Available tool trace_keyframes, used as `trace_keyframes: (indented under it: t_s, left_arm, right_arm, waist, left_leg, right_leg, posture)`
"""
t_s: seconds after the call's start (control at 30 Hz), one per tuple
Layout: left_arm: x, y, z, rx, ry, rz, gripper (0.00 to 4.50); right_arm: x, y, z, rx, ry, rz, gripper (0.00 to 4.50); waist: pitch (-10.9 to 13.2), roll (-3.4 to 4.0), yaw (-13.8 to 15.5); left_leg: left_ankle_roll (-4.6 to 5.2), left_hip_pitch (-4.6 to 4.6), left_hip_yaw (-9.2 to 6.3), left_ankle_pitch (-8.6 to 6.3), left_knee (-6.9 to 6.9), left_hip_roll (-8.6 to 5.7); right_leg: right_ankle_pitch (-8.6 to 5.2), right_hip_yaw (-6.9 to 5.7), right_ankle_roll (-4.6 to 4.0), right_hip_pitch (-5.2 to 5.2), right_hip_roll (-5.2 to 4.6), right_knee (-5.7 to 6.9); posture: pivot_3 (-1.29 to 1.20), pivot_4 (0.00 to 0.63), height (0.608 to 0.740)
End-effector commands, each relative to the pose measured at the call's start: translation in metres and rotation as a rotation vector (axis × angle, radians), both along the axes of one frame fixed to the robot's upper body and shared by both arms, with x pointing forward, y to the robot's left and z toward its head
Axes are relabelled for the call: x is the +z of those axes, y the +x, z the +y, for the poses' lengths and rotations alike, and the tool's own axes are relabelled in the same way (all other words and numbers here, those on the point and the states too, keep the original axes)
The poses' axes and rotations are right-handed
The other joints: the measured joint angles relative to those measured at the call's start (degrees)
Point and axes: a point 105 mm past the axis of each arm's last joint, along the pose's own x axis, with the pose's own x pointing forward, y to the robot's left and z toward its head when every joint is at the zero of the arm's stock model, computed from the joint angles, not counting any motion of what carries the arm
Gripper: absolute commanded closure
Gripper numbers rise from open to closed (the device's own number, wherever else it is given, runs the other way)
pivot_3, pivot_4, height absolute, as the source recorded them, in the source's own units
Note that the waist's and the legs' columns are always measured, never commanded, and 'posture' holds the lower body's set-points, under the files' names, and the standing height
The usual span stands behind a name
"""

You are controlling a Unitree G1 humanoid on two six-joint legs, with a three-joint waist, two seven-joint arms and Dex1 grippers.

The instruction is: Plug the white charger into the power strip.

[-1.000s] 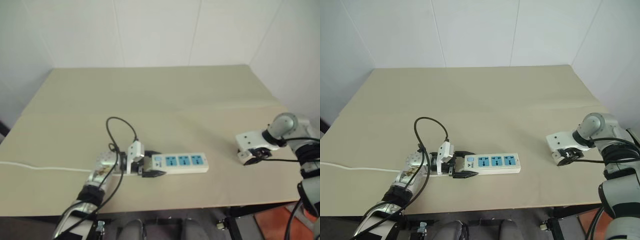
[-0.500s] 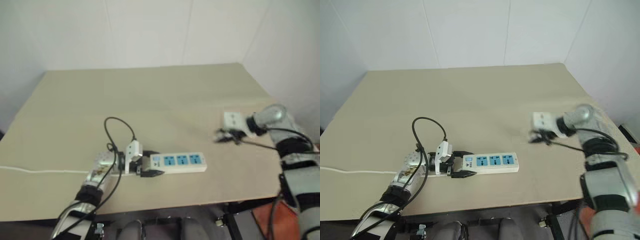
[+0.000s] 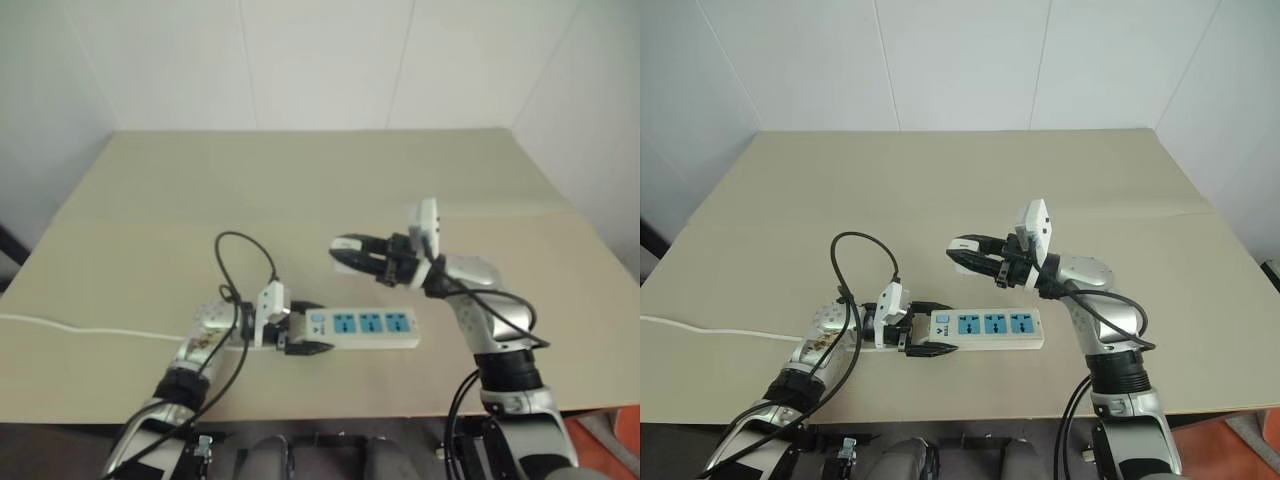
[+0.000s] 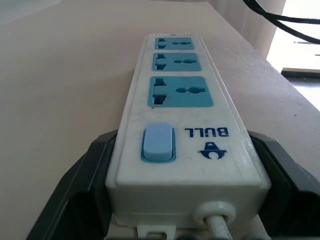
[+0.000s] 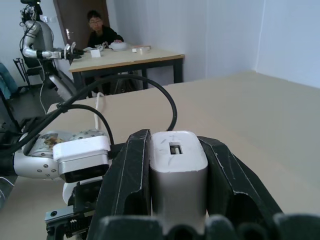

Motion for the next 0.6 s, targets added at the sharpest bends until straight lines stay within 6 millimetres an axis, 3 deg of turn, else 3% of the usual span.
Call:
trace_keyframes:
  t_s: [0.03, 0.37, 0.6]
  left_arm:
    - [-0.011, -0.002, 0.002, 0.008, 0.035, 0.027, 1.21]
    - [-0.013, -0.002, 0.002, 0.006, 0.038, 0.024, 1.21]
    - [-0.014, -0.002, 0.002, 0.004, 0.038, 0.025, 1.21]
  right_arm:
    - [-0.007, -0.012, 0.004, 0.061, -0.017, -0.024, 3.30]
    - [-0.031, -0.018, 0.001, 0.122, -0.094, -0.006, 3.30]
    - [-0.035, -0.017, 0.002, 0.122, -0.097, -0.015, 3.30]
  waist:
    - [0.00, 0.00, -0.06]
    - [0.00, 0.00, -0.21]
    - [0.00, 0.00, -0.25]
  left_leg:
    - [0.00, 0.00, 0.01, 0.00, 0.00, 0.00]
    - [0.00, 0.03, 0.01, 0.01, 0.04, 0.00]
    - [0.00, 0.07, 0.01, 0.01, 0.04, 0.01]
  right_leg:
    - [0.00, 0.01, 0.00, -0.01, 0.01, 0.00]
    - [0.00, 0.02, 0.00, 0.02, 0.02, 0.02]
    - [0.00, 0.02, 0.00, 0.04, 0.02, 0.03]
  posture:
    - [0.00, 0.150, 0.740]
    - [0.00, 0.150, 0.740]
    - [0.00, 0.150, 0.740]
